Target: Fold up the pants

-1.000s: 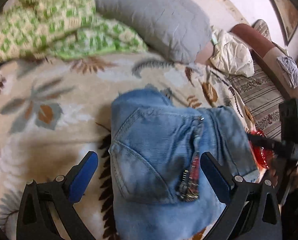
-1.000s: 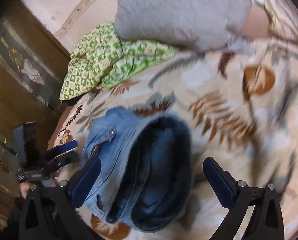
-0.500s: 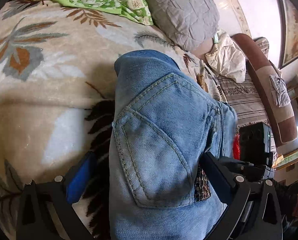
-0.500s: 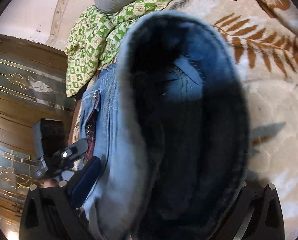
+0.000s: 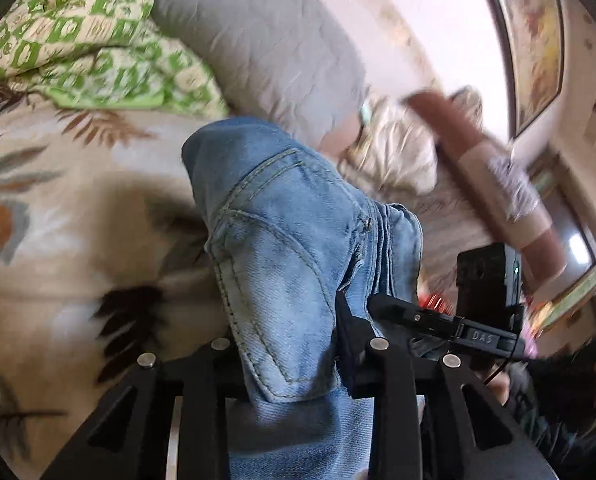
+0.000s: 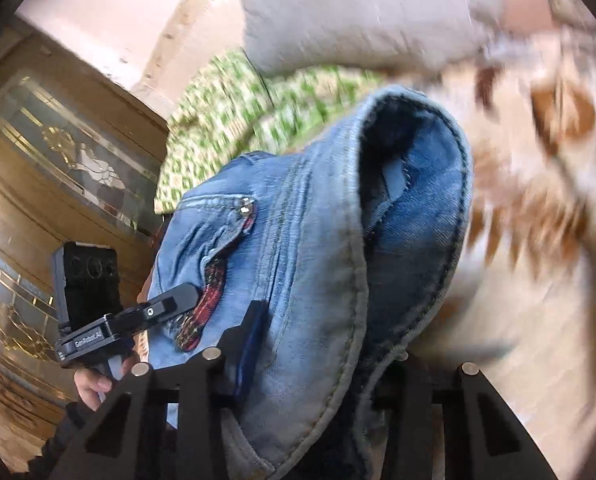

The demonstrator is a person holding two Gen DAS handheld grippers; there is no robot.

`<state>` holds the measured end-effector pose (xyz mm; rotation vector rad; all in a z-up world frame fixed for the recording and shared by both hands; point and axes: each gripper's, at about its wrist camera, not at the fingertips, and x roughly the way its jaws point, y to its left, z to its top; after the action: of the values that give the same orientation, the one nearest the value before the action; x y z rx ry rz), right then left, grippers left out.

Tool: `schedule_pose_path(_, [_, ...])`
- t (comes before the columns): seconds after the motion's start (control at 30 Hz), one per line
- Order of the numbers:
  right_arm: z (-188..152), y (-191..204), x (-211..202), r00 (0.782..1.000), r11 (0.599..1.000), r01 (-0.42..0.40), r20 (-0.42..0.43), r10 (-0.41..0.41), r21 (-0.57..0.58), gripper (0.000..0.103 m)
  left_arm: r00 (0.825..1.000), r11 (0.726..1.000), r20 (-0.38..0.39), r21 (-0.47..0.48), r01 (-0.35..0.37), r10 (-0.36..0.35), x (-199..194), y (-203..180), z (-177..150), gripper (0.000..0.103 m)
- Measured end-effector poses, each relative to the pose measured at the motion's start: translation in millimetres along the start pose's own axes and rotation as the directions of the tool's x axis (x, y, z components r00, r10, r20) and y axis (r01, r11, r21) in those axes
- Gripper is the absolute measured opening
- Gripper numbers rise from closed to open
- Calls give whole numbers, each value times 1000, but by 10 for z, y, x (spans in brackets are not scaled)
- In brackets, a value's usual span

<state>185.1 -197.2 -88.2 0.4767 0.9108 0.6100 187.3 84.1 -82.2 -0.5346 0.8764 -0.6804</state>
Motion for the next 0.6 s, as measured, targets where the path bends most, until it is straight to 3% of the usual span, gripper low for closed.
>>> schedule_pose_path(0.1, [267,-78,-114,999,999,36,-3,-36,-39,44,1000,998,10,-65,-29,29,231,28,32,33])
schedule_pose_path(0.2, [364,-329,105,989,994,101,-104,-104,-34,44,988,984,-94,-114,-134,124,610,210,-80,39])
schedule_pose_path(0.23, [325,-454,255,974,988,152,-164,-154,-24,47,978,975,-120,-122,-187,173,702,294,-138,50])
schedule_pose_path(0.3, [254,-566,376,957,978,206,-205,-206,-19,61,981,969,-96,-165,-183,169,651,352,-152,76])
schedule_pose_path(0.33, [245,-592,317,965,980,197,-178,-192,6,66,977,964,-106,-175,-201,185,604,355,-148,94])
schedule_pose_path(0.37, [235,-600,226,974,985,173,-153,-167,26,78,972,960,-111,-172,-222,205,555,344,-144,97])
schedule_pose_path(0.47, [226,-562,-60,983,987,162,-96,-159,21,95,958,959,-47,-15,-283,282,270,55,-130,97])
schedule_pose_path(0.53, [194,-480,-246,986,989,149,-76,-149,-4,96,948,938,23,140,-318,318,97,-207,-209,98])
schedule_pose_path(0.6, [166,-395,-358,992,994,113,-63,-113,-2,96,925,849,96,372,-375,367,-1,-528,-388,98])
